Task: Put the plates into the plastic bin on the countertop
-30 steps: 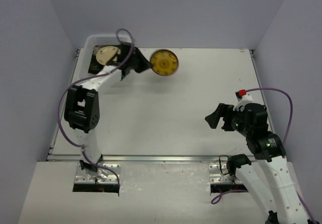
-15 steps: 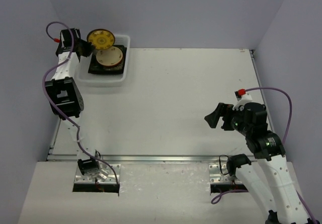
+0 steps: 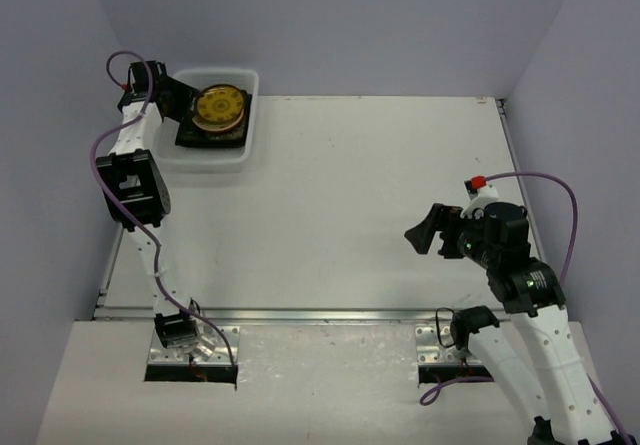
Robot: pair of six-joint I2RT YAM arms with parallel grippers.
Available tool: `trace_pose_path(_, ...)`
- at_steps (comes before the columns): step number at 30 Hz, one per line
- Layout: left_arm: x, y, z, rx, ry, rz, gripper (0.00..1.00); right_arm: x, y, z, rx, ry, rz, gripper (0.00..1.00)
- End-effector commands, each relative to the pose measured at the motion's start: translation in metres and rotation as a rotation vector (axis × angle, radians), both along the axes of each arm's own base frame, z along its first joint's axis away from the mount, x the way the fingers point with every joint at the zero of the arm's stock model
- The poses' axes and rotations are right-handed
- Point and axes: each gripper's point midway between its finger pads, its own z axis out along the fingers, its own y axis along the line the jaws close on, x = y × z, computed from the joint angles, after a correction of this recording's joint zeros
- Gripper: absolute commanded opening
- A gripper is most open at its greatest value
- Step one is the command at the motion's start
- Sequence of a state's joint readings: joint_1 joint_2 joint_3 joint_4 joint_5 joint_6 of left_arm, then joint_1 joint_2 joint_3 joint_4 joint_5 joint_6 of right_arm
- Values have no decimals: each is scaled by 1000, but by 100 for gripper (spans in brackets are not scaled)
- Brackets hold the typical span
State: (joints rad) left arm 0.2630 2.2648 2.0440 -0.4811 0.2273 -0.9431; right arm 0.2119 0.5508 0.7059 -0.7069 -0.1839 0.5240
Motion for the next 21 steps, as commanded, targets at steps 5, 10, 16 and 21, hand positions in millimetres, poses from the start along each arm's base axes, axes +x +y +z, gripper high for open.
trace_pose_path(5, -27, -3, 88, 85, -149, -25, 95, 14, 0, 3, -2, -34, -11, 99)
trace_pose_path(10, -82, -16, 145, 246, -241, -51, 100, 28, -12, 1, -69, -19, -66, 99)
trace_pose_path(16, -180, -71, 177, 485, -286, -201, 100, 48, -35, 8, -191, -75, -152, 99)
trace_pose_path(21, -250, -92, 162, 613, -284, -322, 100, 55, -51, 20, -310, -153, -152, 99)
